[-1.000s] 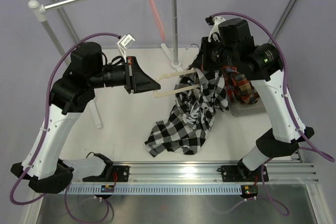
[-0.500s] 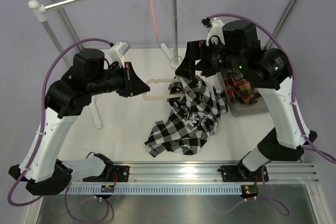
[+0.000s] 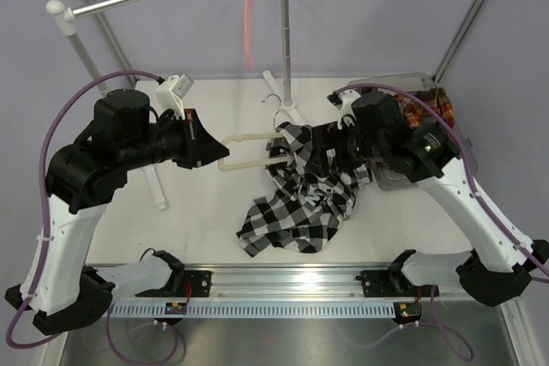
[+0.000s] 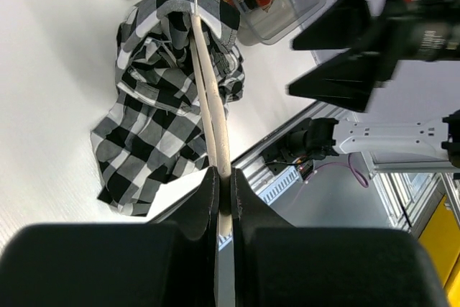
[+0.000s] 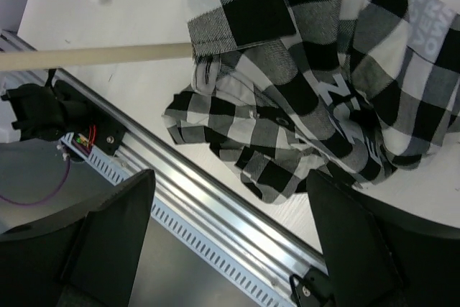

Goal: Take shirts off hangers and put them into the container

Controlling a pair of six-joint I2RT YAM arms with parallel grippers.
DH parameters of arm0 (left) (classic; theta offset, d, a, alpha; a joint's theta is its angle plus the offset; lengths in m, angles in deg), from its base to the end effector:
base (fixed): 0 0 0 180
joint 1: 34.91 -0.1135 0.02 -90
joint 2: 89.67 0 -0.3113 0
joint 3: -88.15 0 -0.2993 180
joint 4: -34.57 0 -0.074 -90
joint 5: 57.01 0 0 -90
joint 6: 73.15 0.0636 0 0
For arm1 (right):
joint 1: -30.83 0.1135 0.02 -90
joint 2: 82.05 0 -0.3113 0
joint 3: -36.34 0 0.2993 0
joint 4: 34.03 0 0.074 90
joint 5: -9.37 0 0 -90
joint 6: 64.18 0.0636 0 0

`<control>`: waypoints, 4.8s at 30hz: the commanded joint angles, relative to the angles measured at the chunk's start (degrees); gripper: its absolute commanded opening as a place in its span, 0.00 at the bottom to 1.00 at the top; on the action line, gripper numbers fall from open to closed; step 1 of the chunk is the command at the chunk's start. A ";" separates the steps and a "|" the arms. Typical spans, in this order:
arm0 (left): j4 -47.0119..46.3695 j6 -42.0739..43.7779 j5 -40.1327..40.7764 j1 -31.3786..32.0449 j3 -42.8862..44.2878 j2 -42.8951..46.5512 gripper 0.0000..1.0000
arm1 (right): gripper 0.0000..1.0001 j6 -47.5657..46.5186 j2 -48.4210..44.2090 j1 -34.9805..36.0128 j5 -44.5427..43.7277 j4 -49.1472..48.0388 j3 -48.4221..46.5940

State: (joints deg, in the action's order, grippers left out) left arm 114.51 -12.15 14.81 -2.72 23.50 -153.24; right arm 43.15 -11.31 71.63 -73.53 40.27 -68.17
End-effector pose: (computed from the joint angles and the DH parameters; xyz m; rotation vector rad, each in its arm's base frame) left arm 0.1461 -0.1154 0.5640 0.2690 2.1691 -0.9629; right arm 0.1995 0.1826 0.4846 -0.5465 2.2990 0.6567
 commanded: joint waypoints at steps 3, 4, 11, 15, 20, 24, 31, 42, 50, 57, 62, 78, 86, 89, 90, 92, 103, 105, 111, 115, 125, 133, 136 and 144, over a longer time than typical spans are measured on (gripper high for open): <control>-4.04 -2.55 -2.83 0.07 1.25 2.13 0.00 | 0.91 -1.41 1.32 0.42 3.01 -9.48 0.75; -4.39 -2.65 -2.92 0.16 1.15 2.22 0.00 | 0.90 -1.85 2.81 0.42 3.19 -9.39 -0.12; -3.69 -3.09 -4.06 0.16 3.08 1.96 0.00 | 0.84 -2.29 7.91 0.42 3.10 -10.71 -2.59; -2.99 -3.26 -3.97 0.16 3.79 2.48 0.00 | 0.73 -0.71 9.94 0.42 2.49 -12.29 -2.07; -1.85 -3.53 -3.98 0.16 5.10 2.93 0.00 | 0.62 -0.62 11.88 0.42 0.56 -13.52 -0.83; -0.27 -3.26 -3.45 0.07 6.34 3.10 0.00 | 0.21 -0.54 11.79 0.42 -3.64 -12.38 -1.62; 8.42 -0.80 0.94 0.07 8.28 4.59 0.00 | 0.06 -0.53 11.09 0.16 -19.45 -7.20 -2.50; 14.76 -2.91 12.36 0.16 10.01 11.63 0.00 | 0.69 -2.11 10.04 -3.62 -23.97 -5.70 -3.73; 18.55 -2.92 29.05 0.07 15.22 2.15 0.00 | 0.77 -3.52 6.17 -3.62 -20.81 2.91 -20.86; 12.22 2.01 38.82 -0.02 14.07 -7.87 0.00 | 0.78 -1.94 2.66 -3.53 -19.48 10.56 -29.23; 5.98 8.84 45.40 -0.28 24.48 -14.72 0.00 | 0.78 -1.33 -0.60 -3.62 -19.22 10.82 -25.01; -10.43 13.52 45.51 -5.64 34.82 -25.64 0.00 | 0.78 -1.15 -4.82 -3.53 -17.29 10.12 -22.37; -17.40 14.58 45.51 -5.64 34.81 -25.37 0.00 | 0.78 -0.71 -8.33 -3.53 -16.23 6.78 -15.52; -18.72 14.23 44.19 -5.64 34.73 -24.76 0.00 | 0.78 -1.50 -9.39 -3.53 -16.67 5.90 -13.41; -18.98 14.23 43.75 -5.55 34.64 -24.59 0.00 | 0.78 -1.68 -9.57 -3.53 -16.76 5.29 -13.05; -19.33 13.96 42.26 -5.55 33.94 -23.27 0.00 | 0.78 -2.11 -9.57 -3.53 -16.67 4.67 -12.70; -21.27 13.00 39.97 -4.94 26.21 -15.80 0.00 | 0.78 -3.35 -8.43 -3.62 -15.80 2.56 -12.09; -21.44 13.17 39.45 -4.94 25.33 -14.48 0.00 | 0.78 -3.35 -8.34 -3.62 -15.44 2.21 -11.73; -19.34 13.09 39.27 -4.94 25.15 -13.51 0.00 | 0.78 -3.35 -7.99 -3.62 -15.27 1.86 -11.91; -19.25 12.03 38.22 -4.94 23.83 -13.25 0.00 | 0.78 -3.43 -8.07 -3.62 -15.35 2.03 -12.35; -23.64 10.01 36.46 -4.59 12.85 -7.19 0.00 | 0.78 -3.43 -8.51 -3.53 -15.88 2.03 -11.03; -22.68 10.18 36.98 -4.41 10.91 -5.95 0.00 | 0.78 -3.52 -8.25 -3.53 -15.62 1.77 -10.85; -23.98 9.92 37.60 -4.41 7.93 -4.90 0.06 | 0.79 -3.87 -7.64 -3.62 -15.71 1.86 -11.73; -28.04 8.52 38.13 -4.41 -3.85 -1.12 0.37 | 1.00 -1.94 -3.42 -3.53 -12.64 2.12 -10.16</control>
State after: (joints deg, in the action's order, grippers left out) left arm 91.21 -2.75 52.82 -7.42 21.56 -155.86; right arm 40.96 -16.60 68.15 -89.12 44.08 -79.01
